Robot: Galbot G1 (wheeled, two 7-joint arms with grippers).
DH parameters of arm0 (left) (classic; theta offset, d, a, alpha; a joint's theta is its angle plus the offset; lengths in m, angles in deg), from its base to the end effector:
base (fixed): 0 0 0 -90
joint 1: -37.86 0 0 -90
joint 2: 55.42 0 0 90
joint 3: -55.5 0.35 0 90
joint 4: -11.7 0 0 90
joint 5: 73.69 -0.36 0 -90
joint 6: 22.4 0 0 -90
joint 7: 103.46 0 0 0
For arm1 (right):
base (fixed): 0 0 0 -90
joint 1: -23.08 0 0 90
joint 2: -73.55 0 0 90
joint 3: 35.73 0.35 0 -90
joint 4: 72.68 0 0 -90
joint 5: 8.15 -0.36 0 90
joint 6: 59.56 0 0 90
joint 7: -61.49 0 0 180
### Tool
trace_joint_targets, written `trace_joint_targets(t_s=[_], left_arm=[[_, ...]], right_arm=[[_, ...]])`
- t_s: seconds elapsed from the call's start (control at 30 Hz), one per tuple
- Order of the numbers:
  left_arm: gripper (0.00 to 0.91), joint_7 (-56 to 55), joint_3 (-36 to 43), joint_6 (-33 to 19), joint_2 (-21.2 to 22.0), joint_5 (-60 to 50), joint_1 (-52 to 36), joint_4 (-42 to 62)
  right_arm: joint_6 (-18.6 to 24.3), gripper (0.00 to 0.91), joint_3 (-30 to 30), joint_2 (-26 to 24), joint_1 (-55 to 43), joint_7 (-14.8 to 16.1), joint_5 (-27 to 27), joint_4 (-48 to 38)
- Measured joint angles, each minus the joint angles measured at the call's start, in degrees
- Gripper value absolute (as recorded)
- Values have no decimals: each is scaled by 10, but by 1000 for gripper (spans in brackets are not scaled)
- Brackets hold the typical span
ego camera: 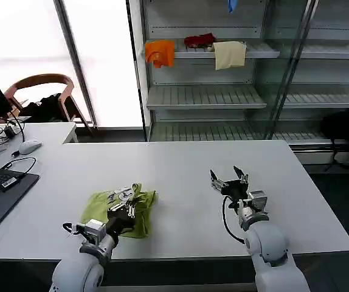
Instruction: Fold and organize the clothes.
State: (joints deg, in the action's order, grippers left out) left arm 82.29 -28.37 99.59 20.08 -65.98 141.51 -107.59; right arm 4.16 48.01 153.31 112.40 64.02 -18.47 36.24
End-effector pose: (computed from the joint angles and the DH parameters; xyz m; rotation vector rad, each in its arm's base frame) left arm 0.2617 0.0111 -0.2454 -0.4013 -2.7919 -0.1463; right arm 0.3413 -0.0049 -0.2321 0.3134 -2.9843 0.0248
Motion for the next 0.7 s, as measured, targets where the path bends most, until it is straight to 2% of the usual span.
trace_joint_targets(t_s=[0.7], left_arm=[[907,-45,64,9,55,-19,-7,52]], right_arm=[[1,907,-3,-2,3,3,10,-8]])
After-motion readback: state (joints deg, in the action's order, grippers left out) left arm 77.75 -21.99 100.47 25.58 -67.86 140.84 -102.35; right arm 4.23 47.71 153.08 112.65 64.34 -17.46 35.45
